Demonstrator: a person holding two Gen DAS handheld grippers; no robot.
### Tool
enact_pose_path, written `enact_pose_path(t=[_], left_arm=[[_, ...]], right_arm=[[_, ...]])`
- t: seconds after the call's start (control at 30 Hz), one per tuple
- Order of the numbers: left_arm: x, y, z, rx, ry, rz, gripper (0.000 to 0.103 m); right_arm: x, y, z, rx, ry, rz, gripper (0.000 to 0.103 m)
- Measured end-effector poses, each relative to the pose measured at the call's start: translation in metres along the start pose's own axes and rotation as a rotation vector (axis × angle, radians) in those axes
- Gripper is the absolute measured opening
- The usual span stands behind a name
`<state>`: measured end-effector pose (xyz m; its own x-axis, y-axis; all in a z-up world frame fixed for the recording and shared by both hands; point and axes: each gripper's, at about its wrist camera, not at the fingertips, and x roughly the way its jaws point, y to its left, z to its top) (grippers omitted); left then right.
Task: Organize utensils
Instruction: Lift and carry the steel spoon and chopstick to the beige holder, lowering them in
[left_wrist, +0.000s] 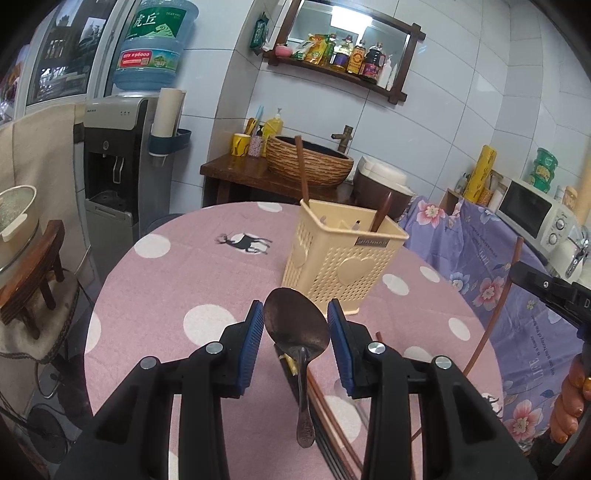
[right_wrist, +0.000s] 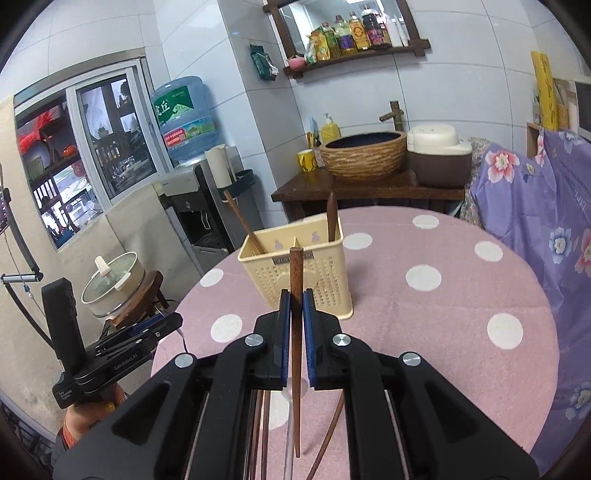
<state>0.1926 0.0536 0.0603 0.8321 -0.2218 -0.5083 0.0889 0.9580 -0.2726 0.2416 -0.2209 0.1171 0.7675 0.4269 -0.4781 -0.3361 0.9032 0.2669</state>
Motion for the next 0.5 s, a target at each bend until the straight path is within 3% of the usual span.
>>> enact_pose_path(t=[0.2,0.43,0.5], left_arm=[[-0.004,-0.016,0.051,0.021,-0.067,-0.065,0.036],[-0.002,-0.036,0.132,0.018,-0.193,-0.105,0.036],[0.004,-0.042,0.153,0.016,-0.23,-0.081,0.036]], right_arm=[[-0.008,0.015,0.044,-0.049,-0.066,0.003,0.008],[-0.011,0.024,0.136,-0.047,-0.236,-0.047,0.008],[-0.006,0.024,0.159,-0.03,-0.274,-0.064,0.008]])
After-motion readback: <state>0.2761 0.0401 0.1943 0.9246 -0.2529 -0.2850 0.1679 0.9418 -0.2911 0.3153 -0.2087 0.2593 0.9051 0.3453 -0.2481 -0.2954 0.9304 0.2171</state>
